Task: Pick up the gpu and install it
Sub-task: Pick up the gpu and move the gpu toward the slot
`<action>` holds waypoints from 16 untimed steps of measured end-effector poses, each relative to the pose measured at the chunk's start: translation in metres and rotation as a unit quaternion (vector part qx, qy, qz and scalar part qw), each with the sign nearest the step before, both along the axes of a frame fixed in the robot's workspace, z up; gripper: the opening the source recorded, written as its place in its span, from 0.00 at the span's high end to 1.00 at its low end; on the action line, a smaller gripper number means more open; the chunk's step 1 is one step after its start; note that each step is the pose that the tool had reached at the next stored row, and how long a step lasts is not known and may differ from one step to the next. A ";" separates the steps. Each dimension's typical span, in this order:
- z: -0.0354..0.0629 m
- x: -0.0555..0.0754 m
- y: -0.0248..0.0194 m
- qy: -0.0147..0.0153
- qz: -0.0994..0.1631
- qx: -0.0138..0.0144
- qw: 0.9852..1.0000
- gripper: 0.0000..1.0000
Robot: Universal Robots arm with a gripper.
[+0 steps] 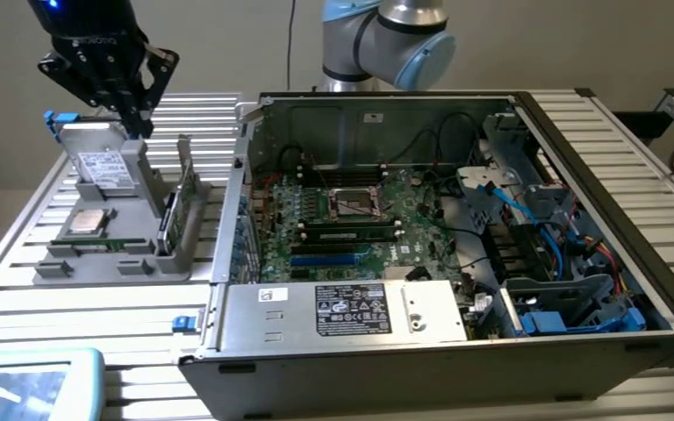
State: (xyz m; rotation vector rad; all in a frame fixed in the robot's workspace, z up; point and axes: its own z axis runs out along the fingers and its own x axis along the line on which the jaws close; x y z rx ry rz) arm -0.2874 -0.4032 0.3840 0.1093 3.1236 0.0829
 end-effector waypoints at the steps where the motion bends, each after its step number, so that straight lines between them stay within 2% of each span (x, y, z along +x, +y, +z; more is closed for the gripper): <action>1: -0.0001 0.000 0.0000 0.000 0.000 0.000 1.000 0.83; 2: -0.0001 0.000 0.0000 0.000 0.000 0.000 1.000 0.70; 3: -0.0002 0.000 0.0000 0.000 0.000 0.000 1.000 0.70; 5: -0.0003 0.000 0.0000 0.000 0.000 0.000 1.000 0.58; 7: -0.0003 0.000 0.0000 0.000 0.000 0.000 1.000 0.58; 8: -0.0004 0.000 0.0000 0.000 0.000 0.000 1.000 0.52; 16: -0.0006 0.000 0.0001 0.000 0.005 0.000 1.000 0.52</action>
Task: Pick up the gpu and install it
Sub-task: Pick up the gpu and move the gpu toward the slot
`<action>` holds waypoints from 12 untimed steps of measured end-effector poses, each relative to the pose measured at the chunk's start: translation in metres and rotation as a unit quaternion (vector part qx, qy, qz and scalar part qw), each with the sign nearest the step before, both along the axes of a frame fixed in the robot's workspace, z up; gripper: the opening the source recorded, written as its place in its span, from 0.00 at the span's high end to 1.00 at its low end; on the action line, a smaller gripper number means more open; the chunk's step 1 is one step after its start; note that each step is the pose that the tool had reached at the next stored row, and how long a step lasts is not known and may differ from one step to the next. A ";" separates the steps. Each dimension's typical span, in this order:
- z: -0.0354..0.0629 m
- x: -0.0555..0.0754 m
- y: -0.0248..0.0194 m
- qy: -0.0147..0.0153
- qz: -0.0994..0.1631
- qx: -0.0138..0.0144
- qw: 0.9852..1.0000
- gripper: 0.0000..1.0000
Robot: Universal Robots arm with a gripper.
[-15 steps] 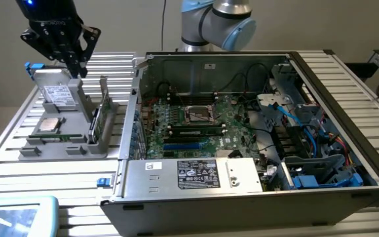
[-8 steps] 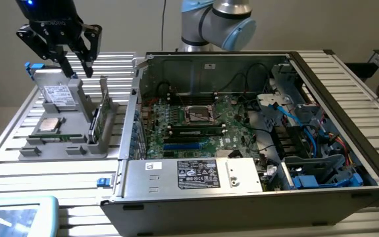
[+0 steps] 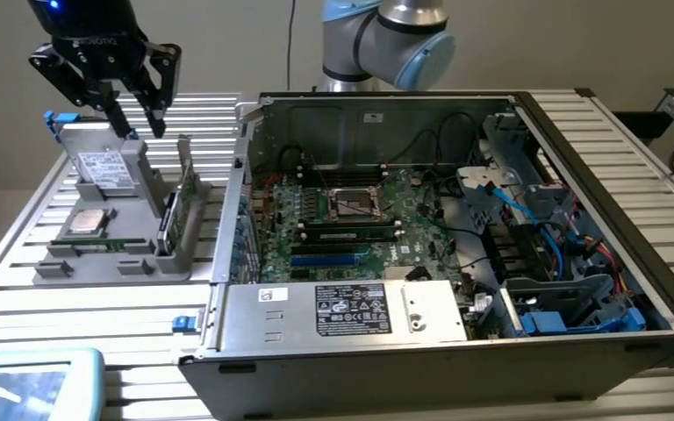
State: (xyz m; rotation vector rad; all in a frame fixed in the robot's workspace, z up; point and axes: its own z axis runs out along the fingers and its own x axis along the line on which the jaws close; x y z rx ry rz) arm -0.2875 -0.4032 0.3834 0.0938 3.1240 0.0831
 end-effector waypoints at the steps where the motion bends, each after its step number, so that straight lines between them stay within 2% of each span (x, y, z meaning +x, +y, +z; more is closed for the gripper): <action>1: 0.0000 0.000 0.0000 0.000 0.000 0.000 1.000 0.52; 8: -0.0001 0.000 0.0000 0.000 0.000 0.000 1.000 0.52; 12: -0.0035 0.000 0.0000 0.000 0.000 0.000 1.000 0.52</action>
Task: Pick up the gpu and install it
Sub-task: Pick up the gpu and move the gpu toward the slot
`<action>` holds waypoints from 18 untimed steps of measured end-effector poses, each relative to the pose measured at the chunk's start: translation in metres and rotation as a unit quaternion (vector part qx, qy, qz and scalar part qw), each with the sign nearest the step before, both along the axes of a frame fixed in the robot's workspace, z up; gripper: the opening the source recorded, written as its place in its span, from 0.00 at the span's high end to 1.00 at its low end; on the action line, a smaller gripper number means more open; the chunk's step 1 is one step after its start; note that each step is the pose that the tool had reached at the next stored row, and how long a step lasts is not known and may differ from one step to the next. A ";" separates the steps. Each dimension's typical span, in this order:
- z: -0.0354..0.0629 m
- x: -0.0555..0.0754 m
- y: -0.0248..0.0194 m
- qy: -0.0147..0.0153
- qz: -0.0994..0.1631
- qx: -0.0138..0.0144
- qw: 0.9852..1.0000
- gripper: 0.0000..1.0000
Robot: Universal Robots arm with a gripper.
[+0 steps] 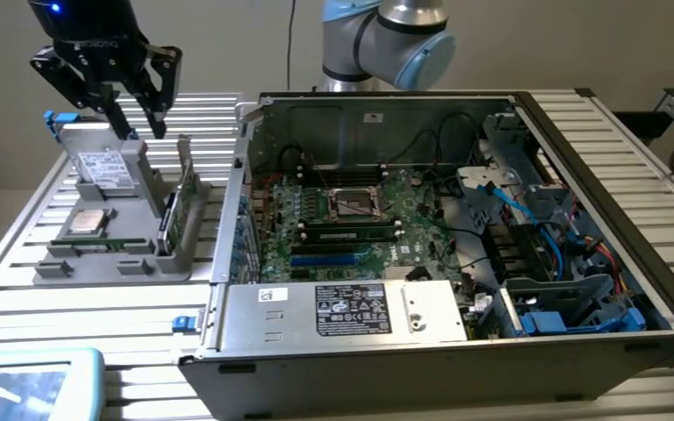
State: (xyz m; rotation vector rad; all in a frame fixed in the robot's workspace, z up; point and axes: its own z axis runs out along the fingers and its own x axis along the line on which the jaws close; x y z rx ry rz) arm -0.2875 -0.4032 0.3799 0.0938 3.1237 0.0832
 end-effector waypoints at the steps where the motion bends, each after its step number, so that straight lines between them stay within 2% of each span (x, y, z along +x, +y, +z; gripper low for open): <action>1: -0.0017 0.000 0.0000 0.000 0.000 0.000 1.000 0.52; 3: -0.0052 0.000 0.0001 0.000 0.000 0.000 1.000 0.52; 9: -0.0139 -0.005 0.0041 0.000 0.000 0.000 1.000 0.52; 10: -0.0143 -0.005 0.0040 0.003 0.000 0.000 1.000 0.52; 11: -0.0143 -0.005 0.0041 0.007 0.000 0.000 1.000 0.52; 13: -0.0154 -0.005 0.0041 0.012 0.000 0.000 1.000 0.52; 14: -0.0170 -0.005 0.0041 0.013 0.000 0.000 1.000 0.52; 18: -0.0242 -0.005 0.0041 0.013 0.000 0.000 1.000 0.52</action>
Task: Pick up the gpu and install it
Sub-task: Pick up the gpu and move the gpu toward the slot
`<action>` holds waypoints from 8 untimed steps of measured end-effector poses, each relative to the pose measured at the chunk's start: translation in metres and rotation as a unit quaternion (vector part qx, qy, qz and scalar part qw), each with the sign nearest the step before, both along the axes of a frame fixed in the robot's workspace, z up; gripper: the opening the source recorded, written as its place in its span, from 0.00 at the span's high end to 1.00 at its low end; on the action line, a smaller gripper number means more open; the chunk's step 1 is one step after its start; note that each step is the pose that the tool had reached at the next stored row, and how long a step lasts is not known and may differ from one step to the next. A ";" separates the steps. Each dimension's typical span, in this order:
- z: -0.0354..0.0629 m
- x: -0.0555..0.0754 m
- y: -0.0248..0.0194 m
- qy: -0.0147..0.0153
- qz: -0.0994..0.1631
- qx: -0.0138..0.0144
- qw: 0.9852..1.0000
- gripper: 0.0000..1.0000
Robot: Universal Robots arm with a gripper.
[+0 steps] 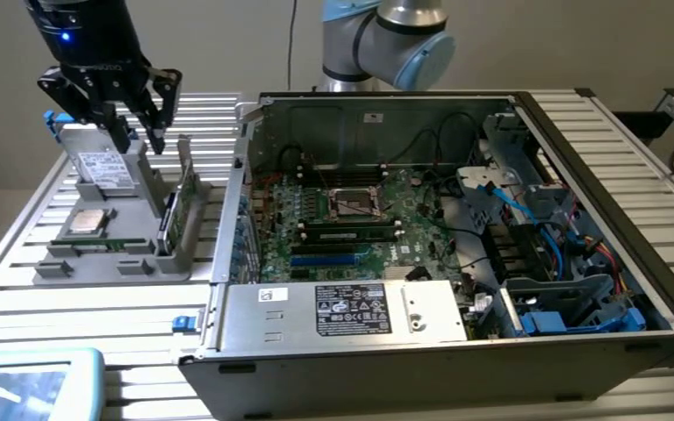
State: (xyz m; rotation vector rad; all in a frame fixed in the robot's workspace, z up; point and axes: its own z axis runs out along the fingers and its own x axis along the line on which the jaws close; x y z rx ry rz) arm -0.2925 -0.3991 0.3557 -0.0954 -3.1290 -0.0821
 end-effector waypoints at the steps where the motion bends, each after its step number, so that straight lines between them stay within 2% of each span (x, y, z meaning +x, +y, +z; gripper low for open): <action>1: -0.0018 0.000 0.0000 0.000 0.000 0.000 1.000 0.52; 8: -0.0147 0.000 0.0000 0.000 0.000 0.000 1.000 0.52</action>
